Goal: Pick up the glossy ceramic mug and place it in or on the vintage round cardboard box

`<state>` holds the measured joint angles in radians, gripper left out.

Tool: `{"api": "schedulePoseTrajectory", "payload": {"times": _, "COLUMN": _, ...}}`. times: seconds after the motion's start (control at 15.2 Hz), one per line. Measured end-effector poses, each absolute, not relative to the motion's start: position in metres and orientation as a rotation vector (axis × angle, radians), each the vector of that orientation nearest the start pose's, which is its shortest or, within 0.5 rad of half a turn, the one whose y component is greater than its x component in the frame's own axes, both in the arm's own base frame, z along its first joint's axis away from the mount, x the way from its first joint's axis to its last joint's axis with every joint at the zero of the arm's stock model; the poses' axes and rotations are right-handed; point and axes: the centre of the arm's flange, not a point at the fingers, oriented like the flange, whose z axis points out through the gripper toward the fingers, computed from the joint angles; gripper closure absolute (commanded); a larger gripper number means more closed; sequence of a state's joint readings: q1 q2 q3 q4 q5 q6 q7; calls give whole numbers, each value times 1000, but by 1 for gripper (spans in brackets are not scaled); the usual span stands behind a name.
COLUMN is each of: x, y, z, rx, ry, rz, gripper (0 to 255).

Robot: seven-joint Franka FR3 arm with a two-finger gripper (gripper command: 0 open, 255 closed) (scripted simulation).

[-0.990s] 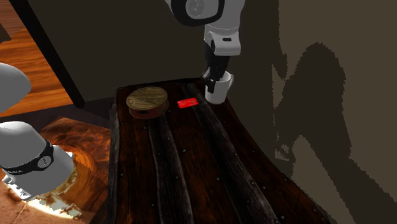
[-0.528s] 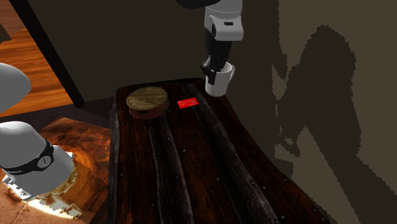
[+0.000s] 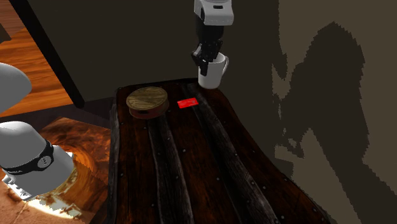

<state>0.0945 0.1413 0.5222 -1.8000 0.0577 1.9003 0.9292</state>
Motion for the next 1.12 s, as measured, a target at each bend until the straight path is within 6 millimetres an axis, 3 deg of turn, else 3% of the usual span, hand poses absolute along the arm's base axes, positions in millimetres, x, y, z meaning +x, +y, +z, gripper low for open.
{"api": "schedulePoseTrajectory", "payload": {"times": 1.12, "x": 272, "y": 296, "z": 493, "rx": -3022, "ry": 513, "rz": 158, "gripper": 255}}
